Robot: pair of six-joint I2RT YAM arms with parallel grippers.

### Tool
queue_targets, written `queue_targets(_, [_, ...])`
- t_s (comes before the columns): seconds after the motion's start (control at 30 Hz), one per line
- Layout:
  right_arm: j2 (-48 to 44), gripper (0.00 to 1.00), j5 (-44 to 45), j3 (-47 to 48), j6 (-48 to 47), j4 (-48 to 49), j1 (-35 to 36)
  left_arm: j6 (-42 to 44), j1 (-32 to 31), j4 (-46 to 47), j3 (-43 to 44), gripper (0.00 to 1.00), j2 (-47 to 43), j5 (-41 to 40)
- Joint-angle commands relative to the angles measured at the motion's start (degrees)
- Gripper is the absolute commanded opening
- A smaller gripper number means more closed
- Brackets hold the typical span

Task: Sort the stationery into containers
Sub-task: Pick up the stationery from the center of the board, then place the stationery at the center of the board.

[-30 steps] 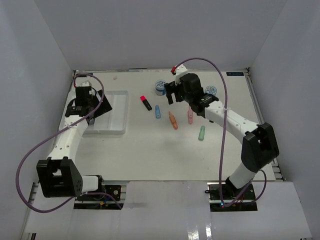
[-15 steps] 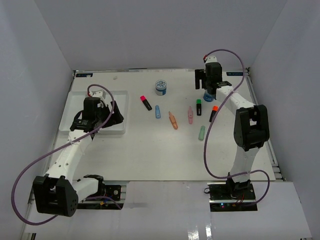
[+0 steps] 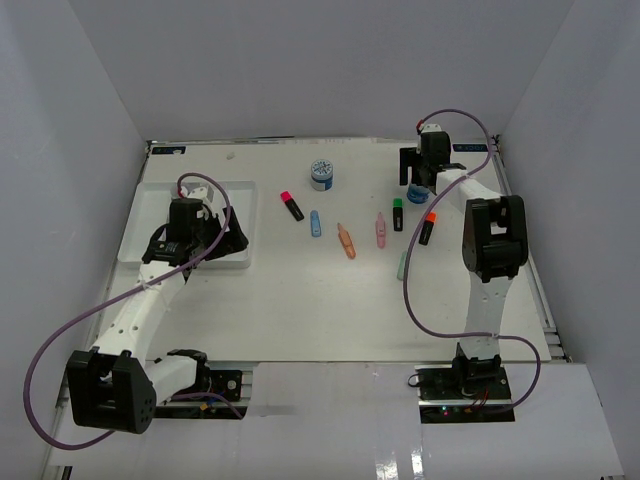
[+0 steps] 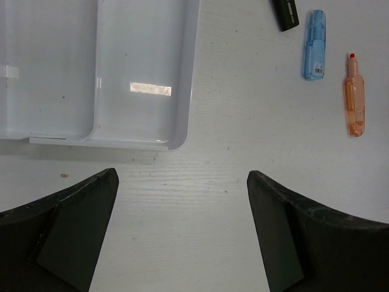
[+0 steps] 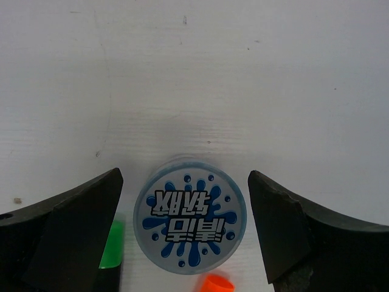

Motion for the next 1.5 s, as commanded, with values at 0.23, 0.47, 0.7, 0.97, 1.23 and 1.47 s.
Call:
queue_targets(0.23, [0.87,0.92,-3.15,1.70,0.36,0.34,-0.42,0.01,-0.29,0.60,-0.90,0.98,-1.02,-0.12])
queue_targets(0.47, [-0.97,0.51,-1.66,0.38,-1.47,-0.10,-0.51,-0.34,-0.29,0.25,-0.72,0.98,-1.54,0.41])
queue_targets(0.7, [-9.84,0.44,-3.15,-3.66,-5.25,-1.15,1.86,-0.69,-0.38,-1.68,1.30,0.98,-1.89,1.11])
queue_targets(0.97, [-21.89,0.47,-8.34,-14.64,-9.22,-2.56,18.89,-0.25,-0.29,-6.16,5.34,0.98,-2.42,0.85])
queue_targets(1.23, [-20.76,0.49,-11.50,-20.63,-6.76,2.97,37.80,0.54,-0.38,-9.94,8.94,0.98,-5.23,-0.56])
queue_targets(1.47, [-15.13,0.51,-10.45,-20.36,-6.93,7.54,47.12,1.59,-0.29,-9.95,8.24,0.98,-6.20,3.74])
